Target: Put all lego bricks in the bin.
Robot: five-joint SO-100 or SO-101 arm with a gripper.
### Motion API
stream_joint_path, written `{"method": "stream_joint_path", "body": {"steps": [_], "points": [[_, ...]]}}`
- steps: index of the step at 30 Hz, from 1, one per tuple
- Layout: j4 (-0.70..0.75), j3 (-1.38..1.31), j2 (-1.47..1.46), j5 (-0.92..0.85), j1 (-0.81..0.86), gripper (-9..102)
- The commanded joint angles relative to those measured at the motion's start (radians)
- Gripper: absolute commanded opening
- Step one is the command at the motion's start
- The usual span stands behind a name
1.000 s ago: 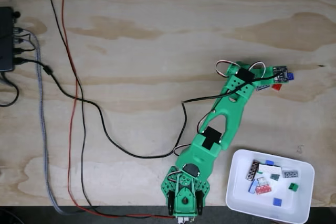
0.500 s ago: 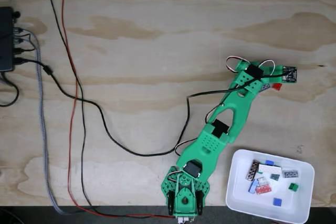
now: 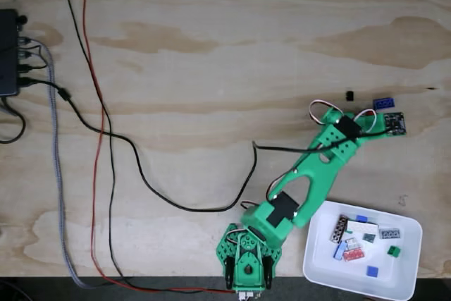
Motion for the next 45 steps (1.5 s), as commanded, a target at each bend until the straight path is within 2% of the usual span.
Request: {"method": "stream_joint_path", "body": {"steps": [1,3,6,8,10,13,16,17,19,24,26,27,30,32,33,35,40,45], "points": [[0.032,0.075,0.773,-0.38,0.38,0],[0.017,0.132,0.772,-0.545,0.526,0],[-0.169,0.302,0.778,-0.704,0.706,0],[-0.244,0.423,0.795,-0.834,0.801,0],[-0.321,0.558,0.811,-0.927,0.864,0],[-0.489,0.73,0.799,-0.943,0.864,1],[-0.5,0.769,0.762,-0.942,0.844,40],[-0.482,0.762,0.756,-0.927,0.831,49],[-0.416,0.723,0.741,-0.879,0.782,49],[-0.051,0.382,0.657,-0.739,0.606,42],[0.002,0.227,0.557,-0.719,0.523,41],[-0.038,0.178,0.502,-0.73,0.485,41],[-0.342,0.158,0.318,-0.747,0.347,42],[-0.186,0.13,0.261,-0.776,0.25,41],[-0.314,0.202,0.235,-0.719,0.195,41],[-0.471,0.27,0.179,-0.769,0.172,39],[-0.486,0.222,0.017,-0.836,0.118,36],[-0.618,0.244,-0.041,-0.853,0.094,36]]}}
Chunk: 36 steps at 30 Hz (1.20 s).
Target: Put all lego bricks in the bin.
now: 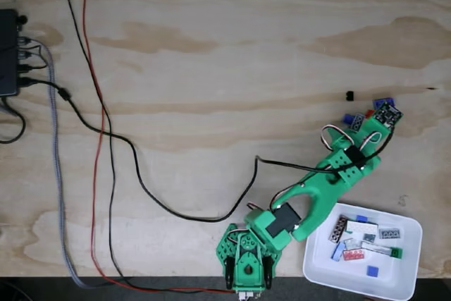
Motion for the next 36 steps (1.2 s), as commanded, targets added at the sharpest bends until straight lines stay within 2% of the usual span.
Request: {"method": "stream_joint_path", "body": {"steps": [1,10,17,30,36], "points": [[-0.112,-0.046,-0.021,-0.005,-0.012,36],[-0.209,-0.081,-0.087,0.021,-0.035,36],[-0.247,-0.081,-0.101,0.025,-0.064,28],[-0.353,0.0,-0.095,-0.005,-0.057,27],[-0.362,0.006,-0.146,0.0,-0.058,10]]}}
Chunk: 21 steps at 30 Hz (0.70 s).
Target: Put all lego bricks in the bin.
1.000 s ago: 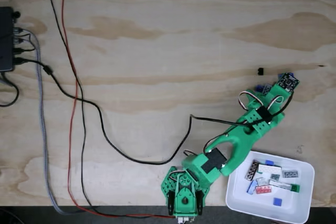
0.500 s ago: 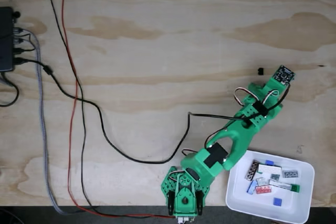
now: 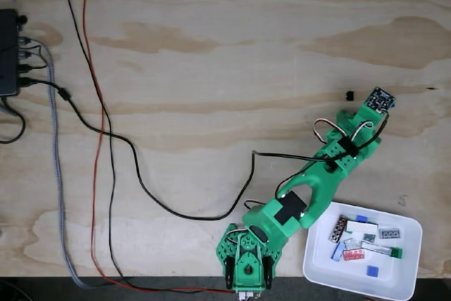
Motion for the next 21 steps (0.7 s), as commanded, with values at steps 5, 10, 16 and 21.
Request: {"method": "stream_joint_path", "body": {"steps": [5,10,16,21], "points": [[-0.028,0.035,0.049,-0.009,0.003,6],[0.063,0.044,0.161,0.107,0.005,0],[0.426,0.127,0.81,0.156,0.236,0],[0.505,0.186,1.117,0.06,0.545,0]]}}
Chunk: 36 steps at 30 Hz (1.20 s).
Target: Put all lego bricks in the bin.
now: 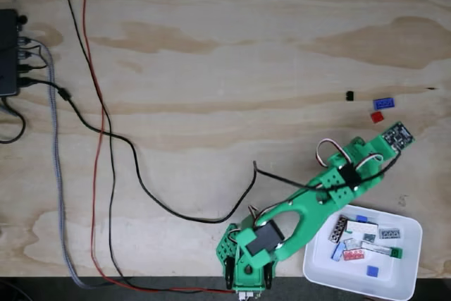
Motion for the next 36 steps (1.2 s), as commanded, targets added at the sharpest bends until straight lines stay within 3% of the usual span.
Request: {"method": "stream_joint_path", "body": {"steps": [1,6,10,11,13,14,17,22,24,26,30,36], "points": [[0.218,-0.031,0.541,-0.086,0.334,0],[0.225,-0.015,0.465,-0.229,0.558,0],[0.058,0.124,0.423,-0.262,0.589,0],[0.052,0.147,0.414,-0.262,0.578,5],[0.044,0.169,0.387,-0.247,0.552,28],[0.041,0.173,0.377,-0.232,0.541,34],[0.126,0.153,0.367,-0.202,0.502,42],[0.308,0.035,0.342,-0.144,0.433,42],[0.325,-0.089,0.229,-0.021,0.359,38],[0.284,-0.236,0.034,0.16,0.249,23],[0.209,-0.411,-0.318,0.324,0.095,14],[0.112,-0.571,-0.646,0.437,-0.041,19]]}}
